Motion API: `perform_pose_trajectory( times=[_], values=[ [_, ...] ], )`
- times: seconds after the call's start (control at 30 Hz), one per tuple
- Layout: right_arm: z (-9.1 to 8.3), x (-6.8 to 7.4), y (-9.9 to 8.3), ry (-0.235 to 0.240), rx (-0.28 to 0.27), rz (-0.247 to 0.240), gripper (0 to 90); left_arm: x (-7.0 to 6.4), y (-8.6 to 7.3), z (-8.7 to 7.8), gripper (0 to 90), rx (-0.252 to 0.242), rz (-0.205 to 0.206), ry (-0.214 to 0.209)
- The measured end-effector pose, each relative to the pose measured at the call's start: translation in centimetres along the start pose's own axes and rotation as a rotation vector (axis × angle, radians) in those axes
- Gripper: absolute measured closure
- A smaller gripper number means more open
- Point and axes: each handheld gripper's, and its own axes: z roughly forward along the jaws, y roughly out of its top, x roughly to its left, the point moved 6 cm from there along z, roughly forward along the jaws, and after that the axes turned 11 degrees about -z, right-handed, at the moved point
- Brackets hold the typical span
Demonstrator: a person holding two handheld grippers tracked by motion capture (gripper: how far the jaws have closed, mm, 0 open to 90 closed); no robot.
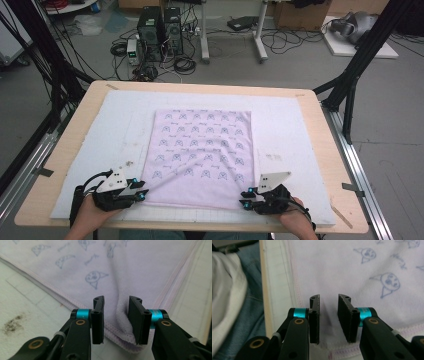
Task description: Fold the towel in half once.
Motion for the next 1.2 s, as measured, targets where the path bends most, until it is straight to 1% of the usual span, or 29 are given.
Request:
perform_pose_trajectory(
  times=[0.03, 0.1, 0.13, 0.17, 0.23, 0.3, 0.37, 0.43, 0.47, 0.53, 0.57, 0.63, 0.67, 0.7, 0.73, 0.8, 0.83, 0.87, 0.93, 0.97, 1.03, 1.1, 1.17, 1.2],
  values=[
    [-0.1, 0.0, -0.1, -0.001, -0.003, 0.008, 72.5, 0.1, 0.0, -0.2, 65.7, -0.004, -0.012, -0.006],
    [-0.2, 0.1, -0.2, -0.006, -0.004, 0.004, 72.9, 0.2, 0.1, -0.5, 65.0, -0.024, -0.032, -0.006],
    [-0.2, 0.1, -0.1, -0.005, -0.002, 0.003, 73.1, 0.3, 0.2, -0.6, 65.0, -0.026, -0.030, -0.004],
    [-0.1, 0.1, -0.1, -0.006, 0.001, -0.002, 75.1, 0.3, 0.2, -0.6, 65.0, -0.022, -0.027, -0.002],
    [0.0, 0.2, 0.0, -0.014, 0.006, -0.022, 85.6, 0.3, 0.1, -0.4, 65.7, -0.013, -0.024, -0.001],
    [-0.2, 0.3, 0.0, -0.011, 0.006, -0.037, 87.8, 0.2, 0.1, -0.4, 66.0, -0.014, -0.029, -0.010],
    [-0.5, 0.2, -0.1, -0.002, 0.001, -0.027, 88.2, 0.2, 0.3, -0.6, 65.8, -0.024, -0.035, -0.026],
    [-1.0, 0.1, -0.2, -0.005, -0.012, -0.017, 88.4, 0.1, 0.6, -1.0, 65.0, -0.048, -0.046, -0.030],
    [-1.3, 0.1, -0.3, -0.007, -0.020, -0.013, 88.3, 0.2, 0.8, -1.1, 64.4, -0.051, -0.047, -0.035],
    [-1.7, 0.0, -0.5, -0.012, -0.021, -0.007, 88.3, 0.3, 0.9, -1.2, 63.4, -0.055, -0.047, -0.032],
    [-1.8, 0.0, -0.6, -0.010, -0.022, 0.002, 89.7, 0.3, 0.9, -1.1, 63.0, -0.053, -0.051, -0.031],
    [-1.7, 0.3, -0.9, 0.028, -0.023, 0.012, 88.9, 0.3, 0.7, -0.9, 62.7, -0.042, -0.052, -0.027],
    [-1.7, 0.4, -1.0, 0.035, -0.026, 0.016, 85.2, 0.3, 0.6, -0.7, 62.8, -0.033, -0.048, -0.025],
    [-1.7, 0.5, -0.9, 0.037, -0.034, 0.020, 84.1, 0.3, 0.4, -0.5, 62.9, -0.020, -0.041, -0.019],
    [-1.8, 0.4, -0.9, 0.029, -0.052, 0.024, 81.9, 0.2, 0.3, -0.4, 63.3, -0.013, -0.038, -0.016],
    [-1.9, 0.1, -0.8, 0.007, -0.070, 0.034, 80.6, 0.2, 0.0, -0.2, 63.8, 0.006, -0.025, -0.008],
    [-2.0, 0.0, -0.8, 0.001, -0.069, 0.035, 79.9, 0.1, -0.1, -0.1, 63.9, 0.002, -0.020, 0.000],
    [-1.9, -0.2, -0.8, -0.011, -0.059, 0.041, 79.0, 0.1, -0.2, -0.2, 64.1, 0.002, -0.014, 0.003],
    [-1.6, -0.4, -1.0, -0.021, -0.030, 0.036, 79.0, 0.2, -0.3, -0.3, 64.3, 0.005, -0.008, 0.010],
    [-1.4, -0.5, -1.2, -0.030, -0.001, 0.031, 79.1, 0.2, -0.3, -0.3, 64.2, 0.002, -0.009, 0.011],
    [-1.3, -0.4, -1.2, -0.019, -0.006, 0.036, 78.5, 0.2, -0.3, -0.3, 63.7, 0.003, -0.029, 0.003],
    [-1.3, -0.6, -1.1, -0.018, -0.012, 0.042, 72.9, 0.3, 0.1, -0.3, 62.3, -0.006, -0.039, -0.004],
    [-1.4, -1.2, -0.8, -0.031, -0.019, 0.066, 66.0, 0.4, 0.8, -0.3, 60.5, -0.024, -0.047, -0.008],
    [-1.4, -1.5, -0.6, -0.043, -0.029, 0.072, 63.9, 0.5, 1.2, -0.2, 59.9, -0.032, -0.049, -0.008]
  ],
)
